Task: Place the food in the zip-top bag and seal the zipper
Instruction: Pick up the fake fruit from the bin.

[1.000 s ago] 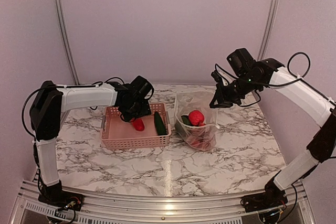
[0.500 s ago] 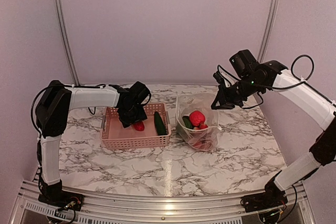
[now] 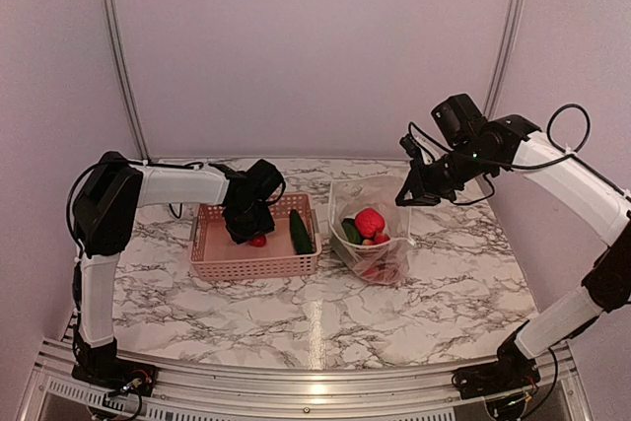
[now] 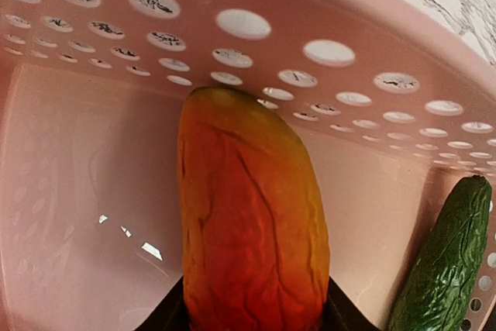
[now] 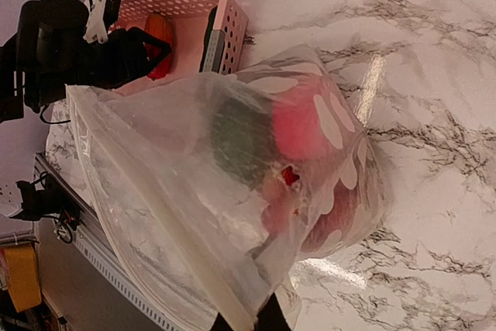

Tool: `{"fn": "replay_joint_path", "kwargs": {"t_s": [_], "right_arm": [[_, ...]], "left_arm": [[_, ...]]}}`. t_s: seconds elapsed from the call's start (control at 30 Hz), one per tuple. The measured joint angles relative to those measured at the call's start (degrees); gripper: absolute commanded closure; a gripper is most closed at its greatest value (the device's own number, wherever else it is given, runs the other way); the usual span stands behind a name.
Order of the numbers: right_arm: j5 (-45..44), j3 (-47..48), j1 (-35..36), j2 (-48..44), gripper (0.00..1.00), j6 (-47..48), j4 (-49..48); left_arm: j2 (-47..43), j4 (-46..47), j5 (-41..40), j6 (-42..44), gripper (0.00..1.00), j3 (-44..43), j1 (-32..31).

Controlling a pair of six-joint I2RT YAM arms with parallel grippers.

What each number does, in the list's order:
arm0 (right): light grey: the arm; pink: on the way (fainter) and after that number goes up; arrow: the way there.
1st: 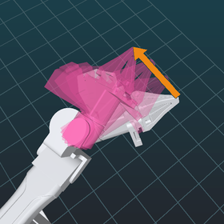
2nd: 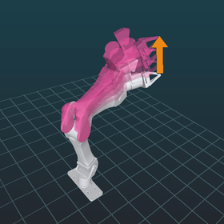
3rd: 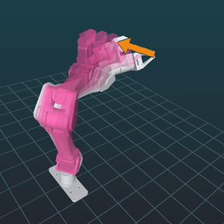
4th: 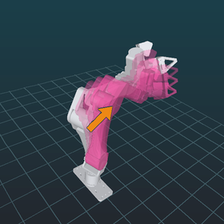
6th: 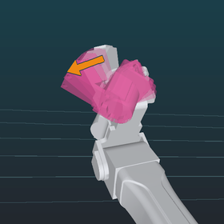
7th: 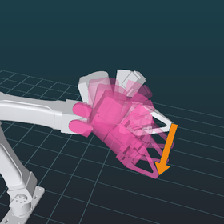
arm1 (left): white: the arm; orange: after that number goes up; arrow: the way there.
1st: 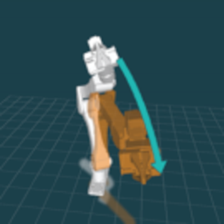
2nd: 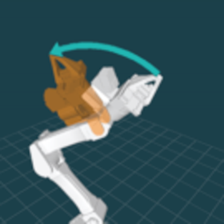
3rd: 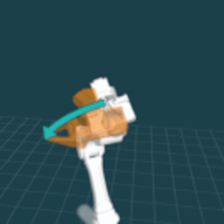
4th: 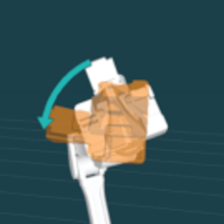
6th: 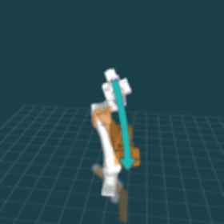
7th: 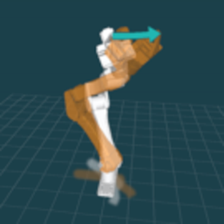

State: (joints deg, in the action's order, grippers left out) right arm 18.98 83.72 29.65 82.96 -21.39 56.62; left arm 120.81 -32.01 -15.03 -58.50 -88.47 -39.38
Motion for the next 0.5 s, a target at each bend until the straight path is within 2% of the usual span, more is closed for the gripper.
{"fn": "replay_joint_path", "kwargs": {"t_s": [0.13,0.3,0.5], "right_arm": [[0.02,0.0,0.0,-0.11,1.0,-0.02,0.0],[0.04,0.0,0.0,-0.11,1.0,-0.04,0.0],[0.07,0.0,0.0,-0.11,1.0,-0.02,0.0]], "left_arm": [[-2.4,0.2,0.02,-0.04,0.55,1.27,0.0],[-9.44,0.2,0.04,0.61,0.58,3.45,-0.72],[-14.53,0.37,0.74,3.72,0.65,1.33,-3.28]]}}
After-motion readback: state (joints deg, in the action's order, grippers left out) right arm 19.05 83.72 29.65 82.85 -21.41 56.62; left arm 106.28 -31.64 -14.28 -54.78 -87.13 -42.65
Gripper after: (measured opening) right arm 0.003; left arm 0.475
